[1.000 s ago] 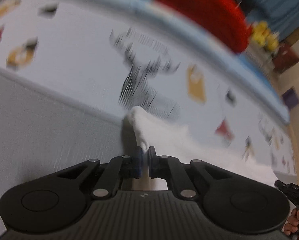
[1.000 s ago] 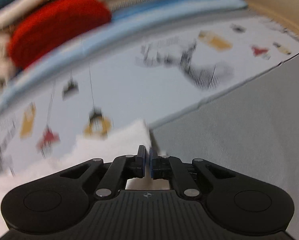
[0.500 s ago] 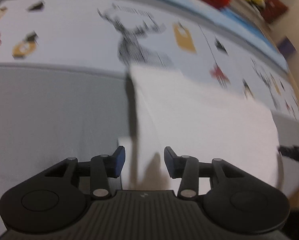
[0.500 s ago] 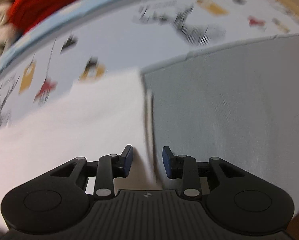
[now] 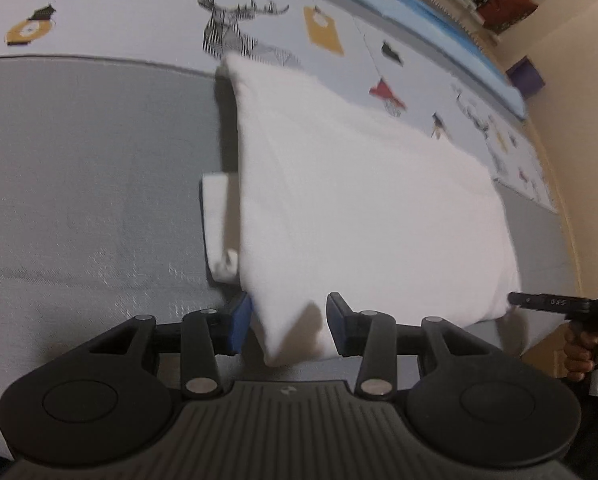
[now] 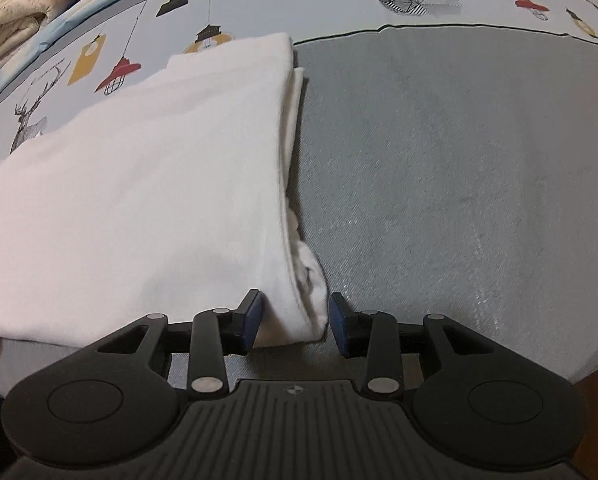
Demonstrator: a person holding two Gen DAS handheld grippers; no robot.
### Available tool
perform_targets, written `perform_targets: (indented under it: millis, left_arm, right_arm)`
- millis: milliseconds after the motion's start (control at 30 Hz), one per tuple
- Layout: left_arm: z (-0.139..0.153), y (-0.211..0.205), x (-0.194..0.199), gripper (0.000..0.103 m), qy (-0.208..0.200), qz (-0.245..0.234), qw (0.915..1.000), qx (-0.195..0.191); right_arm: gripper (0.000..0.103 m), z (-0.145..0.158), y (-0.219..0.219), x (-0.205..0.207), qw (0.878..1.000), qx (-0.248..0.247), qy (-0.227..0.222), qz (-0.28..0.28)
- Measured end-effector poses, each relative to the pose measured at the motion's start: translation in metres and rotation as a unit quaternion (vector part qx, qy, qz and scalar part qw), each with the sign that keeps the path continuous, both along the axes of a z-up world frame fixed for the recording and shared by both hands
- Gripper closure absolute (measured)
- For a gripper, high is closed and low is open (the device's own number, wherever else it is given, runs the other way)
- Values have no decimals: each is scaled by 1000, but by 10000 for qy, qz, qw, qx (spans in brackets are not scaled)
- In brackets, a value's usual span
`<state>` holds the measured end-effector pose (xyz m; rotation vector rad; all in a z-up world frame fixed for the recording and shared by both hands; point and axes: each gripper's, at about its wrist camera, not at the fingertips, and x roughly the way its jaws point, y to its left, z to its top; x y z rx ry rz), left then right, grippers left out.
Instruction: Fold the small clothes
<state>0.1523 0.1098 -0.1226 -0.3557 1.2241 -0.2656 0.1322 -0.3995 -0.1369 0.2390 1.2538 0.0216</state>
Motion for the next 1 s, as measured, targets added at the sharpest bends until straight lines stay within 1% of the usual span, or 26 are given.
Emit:
perform_targets:
  millis: [33, 67, 100, 133, 200, 233, 267, 300, 333, 367, 400, 433, 467, 500, 533, 567, 600, 633, 700, 733, 800, 867, 900, 933, 967, 1000]
  left_arm:
    - [-2, -5, -1, 92, 15, -23, 9998, 209]
    - [-2, -7, -4, 97, -2, -27, 9993, 371]
    - [1, -6, -6, 97, -46, 3, 9992, 390]
    - [7, -2, -8, 98, -130, 69, 9994, 303]
    - [20, 8, -13, 98, -312, 245, 9991, 129]
    - [21, 12, -16, 99, -268, 301, 9991, 119]
    - [16, 14, -16, 99, -121, 311, 9993, 183]
    - [8, 13, -15, 100, 81, 275, 9989, 372]
    - [0, 9, -14, 103, 249, 186, 9975, 629]
    - [-6, 6, -12, 103, 377, 118, 9951, 907]
    - [-10, 7, -11, 101, 456, 132, 9930, 1081]
    - [-9, 10, -9, 100, 454, 242, 9927, 1090]
    - [-5, 15, -7, 99, 368, 362, 9937, 992]
    - [1, 18, -5, 90, 214, 463, 9952, 834]
    - [7, 21, -3, 78, 58, 517, 9964, 662]
    - [12, 22, -1, 70, -65, 529, 9973, 509]
    - [15, 21, 2, 58, -146, 512, 9977, 430]
    - [17, 19, 4, 53, -182, 501, 9977, 425]
    - [18, 15, 10, 51, -188, 468, 9978, 436]
    - [19, 14, 15, 49, -188, 438, 9979, 433]
    - [23, 11, 24, 42, -232, 301, 9985, 381]
    - [24, 8, 35, 37, -221, 101, 9993, 301]
    - [21, 8, 41, 29, -195, 38, 9991, 361]
    - [17, 7, 48, 24, -169, -2, 9985, 513]
    - [12, 8, 54, 23, -131, -10, 9975, 699]
    - [5, 10, 60, 23, -71, 34, 9969, 785]
  right_arm:
    - [90, 0, 2, -1, 10000, 19, -20, 20]
    - [99, 3, 4, -2, 10000, 16, -67, 27]
    - [99, 7, 6, -4, 9998, 37, -175, 21]
    - [99, 12, 6, -7, 9995, 66, -316, -23]
    - [100, 21, -2, -14, 9969, 192, -655, -383]
    - [100, 20, -7, -17, 9962, 238, -638, -548]
    - [100, 14, -9, -19, 9964, 213, -471, -666]
    - [100, 6, -8, -19, 9973, 142, -249, -680]
    - [99, 0, -3, -18, 9982, 65, -116, -582]
    - [99, -3, 2, -17, 9990, -77, -63, -437]
    - [96, -4, 8, -15, 9991, -266, -87, -316]
    - [92, -3, 10, -14, 9988, -383, -125, -281]
    - [88, 0, 12, -13, 9981, -504, -203, -286]
    - [83, 2, 13, -12, 9975, -580, -281, -285]
    - [82, 6, 15, -11, 9968, -665, -363, -270]
    - [81, 10, 16, -10, 9960, -740, -457, -227]
    - [81, 17, 18, -6, 9950, -808, -579, -137]
    - [81, 25, 18, -5, 9934, -870, -751, -60]
    - [79, 51, 18, 1, 9855, -1042, -1342, 38]
    - [78, 65, 17, 2, 9813, -1035, -1622, 70]
    - [72, 84, 13, 2, 9744, -899, -2061, 81]
    - [68, 94, 10, 3, 9672, -870, -2388, 6]
    - [68, 95, 8, 3, 9637, -859, -2526, -52]
    - [68, 92, 7, 2, 9615, -858, -2608, -122]
    - [68, 85, 6, 5, 9619, -869, -2581, -228]
    - [68, 80, 5, 11, 9679, -846, -2342, -355]
